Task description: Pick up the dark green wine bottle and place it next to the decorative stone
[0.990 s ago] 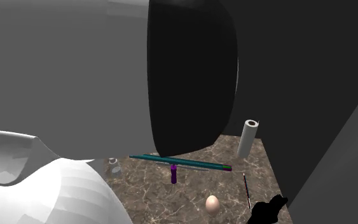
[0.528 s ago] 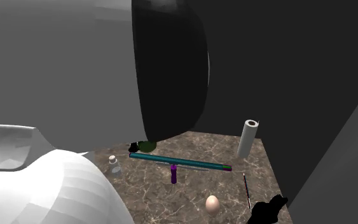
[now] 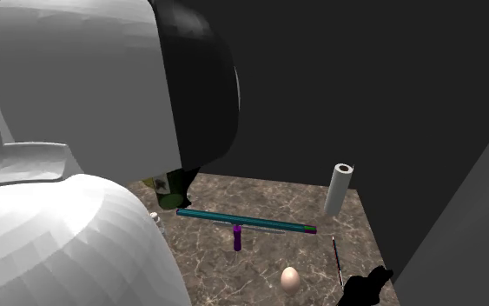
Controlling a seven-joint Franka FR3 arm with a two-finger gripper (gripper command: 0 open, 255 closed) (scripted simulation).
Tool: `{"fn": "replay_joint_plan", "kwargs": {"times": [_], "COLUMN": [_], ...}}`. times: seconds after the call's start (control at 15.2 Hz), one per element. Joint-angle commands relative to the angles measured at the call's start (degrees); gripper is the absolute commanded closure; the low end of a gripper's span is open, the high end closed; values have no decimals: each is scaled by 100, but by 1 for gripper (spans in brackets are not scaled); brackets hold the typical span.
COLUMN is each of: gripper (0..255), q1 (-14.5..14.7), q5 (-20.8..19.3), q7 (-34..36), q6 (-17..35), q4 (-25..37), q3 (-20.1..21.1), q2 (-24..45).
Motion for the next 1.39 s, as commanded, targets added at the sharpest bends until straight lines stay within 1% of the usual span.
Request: {"fn": "replay_joint_plan", "kwargs": {"times": [0.0, 0.26, 0.53, 0.59, 1.32], "gripper": [255, 255, 255, 255, 255], "q1": [129, 432, 762, 804, 779], "q5": [-43, -157, -296, -313, -322], "q7": [240, 740, 1216, 1268, 1312], "q6": [-44, -205, -436, -468, 395], "q4": [176, 712, 1417, 1511, 610], "q3": [95, 290, 452, 466, 454], "q2": [136, 534, 1037, 1103, 1066]}}
